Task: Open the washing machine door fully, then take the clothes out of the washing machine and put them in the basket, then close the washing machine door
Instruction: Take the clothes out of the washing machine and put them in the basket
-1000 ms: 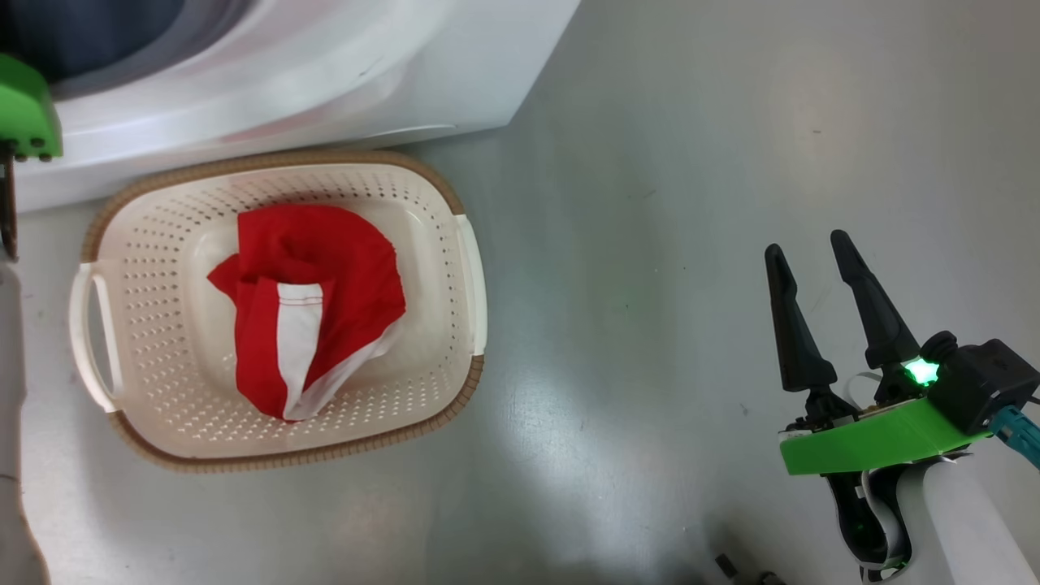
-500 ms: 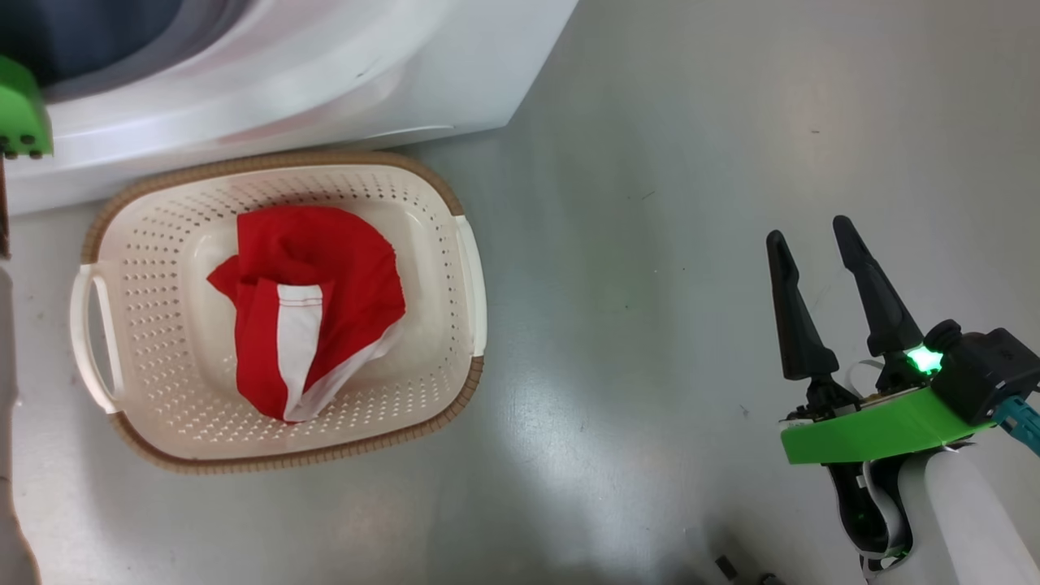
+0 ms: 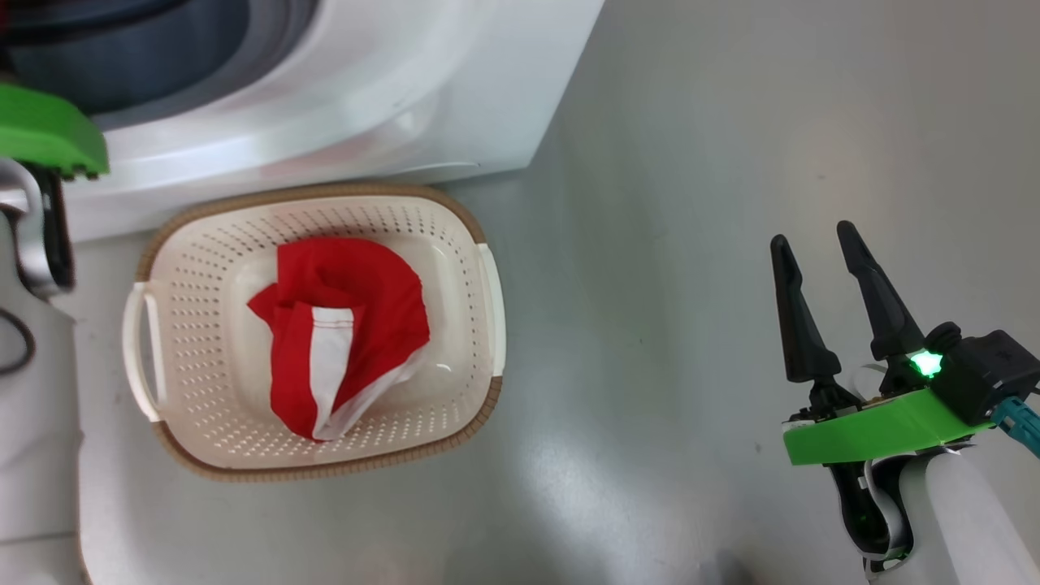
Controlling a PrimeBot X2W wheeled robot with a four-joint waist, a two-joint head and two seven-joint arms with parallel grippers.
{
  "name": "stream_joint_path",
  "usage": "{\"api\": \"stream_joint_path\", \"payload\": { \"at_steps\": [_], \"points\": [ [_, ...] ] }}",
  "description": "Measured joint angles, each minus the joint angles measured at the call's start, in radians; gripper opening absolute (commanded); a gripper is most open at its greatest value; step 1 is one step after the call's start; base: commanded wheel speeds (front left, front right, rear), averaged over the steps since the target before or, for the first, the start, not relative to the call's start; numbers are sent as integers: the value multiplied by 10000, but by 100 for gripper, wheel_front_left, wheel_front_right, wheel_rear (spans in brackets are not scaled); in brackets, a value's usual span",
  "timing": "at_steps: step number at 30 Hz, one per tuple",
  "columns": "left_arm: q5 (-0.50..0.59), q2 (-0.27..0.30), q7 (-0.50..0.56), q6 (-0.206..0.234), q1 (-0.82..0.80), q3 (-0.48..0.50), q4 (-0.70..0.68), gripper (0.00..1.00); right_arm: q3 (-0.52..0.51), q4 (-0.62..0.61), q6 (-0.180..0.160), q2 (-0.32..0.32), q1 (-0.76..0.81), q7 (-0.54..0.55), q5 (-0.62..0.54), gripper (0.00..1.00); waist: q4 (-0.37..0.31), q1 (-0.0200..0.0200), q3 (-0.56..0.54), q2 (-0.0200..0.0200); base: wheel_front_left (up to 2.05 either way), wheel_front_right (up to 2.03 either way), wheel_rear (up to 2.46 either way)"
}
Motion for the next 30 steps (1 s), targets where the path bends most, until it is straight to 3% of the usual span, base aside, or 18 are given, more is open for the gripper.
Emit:
{"api": "stream_joint_path", "payload": {
  "at_steps": [20,30],
  "points": [
    [-267,-1883,-2,-978,3885,1797,-4558,0,-244,357,0,-4,497,0,-255,100,618,0,-1629,0,0,0,0],
    [-263,-2155,0,-1143,5544,1739,-6372,0,-395,368,0,-2,882,0,-253,100,784,0,-1947,0,0,0,0]
  ]
}}
